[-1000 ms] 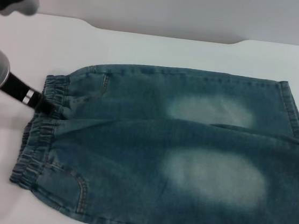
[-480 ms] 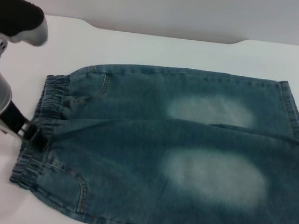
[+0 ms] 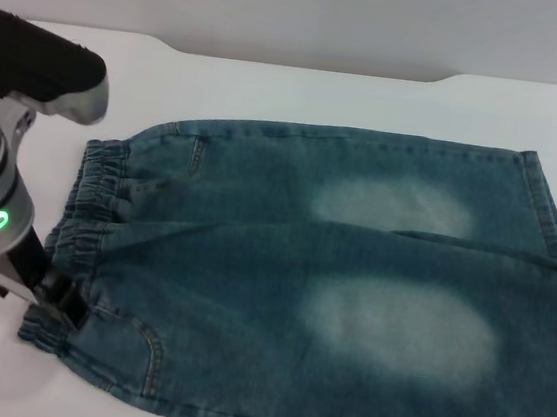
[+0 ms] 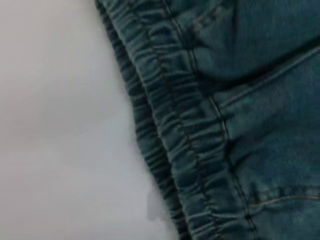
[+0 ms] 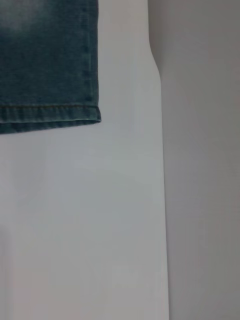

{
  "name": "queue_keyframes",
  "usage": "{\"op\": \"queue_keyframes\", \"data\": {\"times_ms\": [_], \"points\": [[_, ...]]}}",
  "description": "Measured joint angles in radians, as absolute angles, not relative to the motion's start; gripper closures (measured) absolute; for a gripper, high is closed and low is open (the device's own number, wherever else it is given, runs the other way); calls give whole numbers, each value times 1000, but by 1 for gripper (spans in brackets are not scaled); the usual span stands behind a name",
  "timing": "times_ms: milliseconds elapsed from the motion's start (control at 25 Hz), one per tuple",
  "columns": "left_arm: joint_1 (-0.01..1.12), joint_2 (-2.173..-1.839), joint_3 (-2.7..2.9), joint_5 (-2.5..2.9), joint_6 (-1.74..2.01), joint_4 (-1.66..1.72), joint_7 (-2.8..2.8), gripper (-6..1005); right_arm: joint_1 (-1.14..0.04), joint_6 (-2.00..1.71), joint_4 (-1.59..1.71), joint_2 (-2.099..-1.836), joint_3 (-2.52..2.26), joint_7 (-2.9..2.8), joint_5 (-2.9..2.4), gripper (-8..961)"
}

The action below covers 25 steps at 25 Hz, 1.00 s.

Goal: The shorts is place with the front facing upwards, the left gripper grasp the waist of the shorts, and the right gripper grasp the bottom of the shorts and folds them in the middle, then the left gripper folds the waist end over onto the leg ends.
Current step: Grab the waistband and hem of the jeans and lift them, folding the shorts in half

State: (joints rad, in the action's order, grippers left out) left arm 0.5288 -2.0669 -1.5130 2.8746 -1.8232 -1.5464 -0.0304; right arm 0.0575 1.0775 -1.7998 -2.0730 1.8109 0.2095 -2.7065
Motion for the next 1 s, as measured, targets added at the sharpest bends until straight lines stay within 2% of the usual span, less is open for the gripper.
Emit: {"op": "queue_keyframes", "data": {"times_ms": [1000], "points": [[554,-2062,-1480,2872,-1740,-1423,-27,179,61,1084,-1798,-2074,1810,236,-2704,339]]}}
